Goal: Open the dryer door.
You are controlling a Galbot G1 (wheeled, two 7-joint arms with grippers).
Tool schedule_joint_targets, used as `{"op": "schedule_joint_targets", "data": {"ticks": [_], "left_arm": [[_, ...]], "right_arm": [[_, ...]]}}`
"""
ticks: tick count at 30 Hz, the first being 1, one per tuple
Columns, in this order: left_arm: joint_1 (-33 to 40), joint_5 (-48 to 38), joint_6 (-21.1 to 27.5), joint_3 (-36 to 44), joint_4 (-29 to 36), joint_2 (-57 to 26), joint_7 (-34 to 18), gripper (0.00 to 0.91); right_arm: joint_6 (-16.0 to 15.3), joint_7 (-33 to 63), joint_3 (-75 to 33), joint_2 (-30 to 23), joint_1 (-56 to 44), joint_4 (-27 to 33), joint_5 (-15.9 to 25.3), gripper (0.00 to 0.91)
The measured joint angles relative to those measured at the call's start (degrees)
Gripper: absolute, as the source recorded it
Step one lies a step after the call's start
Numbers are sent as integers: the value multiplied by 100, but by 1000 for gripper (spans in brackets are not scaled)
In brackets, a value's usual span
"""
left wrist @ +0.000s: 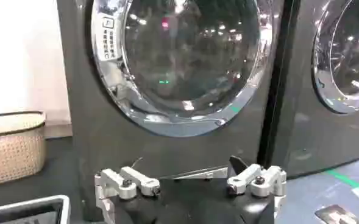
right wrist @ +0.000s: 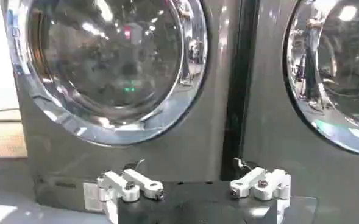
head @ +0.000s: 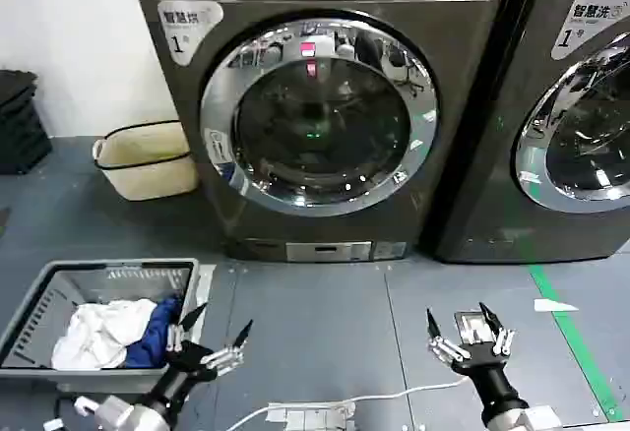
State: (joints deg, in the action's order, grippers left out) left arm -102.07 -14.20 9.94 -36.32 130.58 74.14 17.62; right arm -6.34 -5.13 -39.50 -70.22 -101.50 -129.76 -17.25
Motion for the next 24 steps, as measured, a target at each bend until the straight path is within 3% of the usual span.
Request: {"op": "schedule_joint_targets", "data": {"ticks": [9, 24], "left_arm": [[-26, 47, 7, 67, 56, 15, 1, 907], [-225, 165, -2, 23, 231, 150, 6, 907]], "right_arm": [[-432, -23, 326, 763, 964, 357, -450, 907], [-233, -457, 1126, 1940, 2646, 1107, -1373, 907]]}}
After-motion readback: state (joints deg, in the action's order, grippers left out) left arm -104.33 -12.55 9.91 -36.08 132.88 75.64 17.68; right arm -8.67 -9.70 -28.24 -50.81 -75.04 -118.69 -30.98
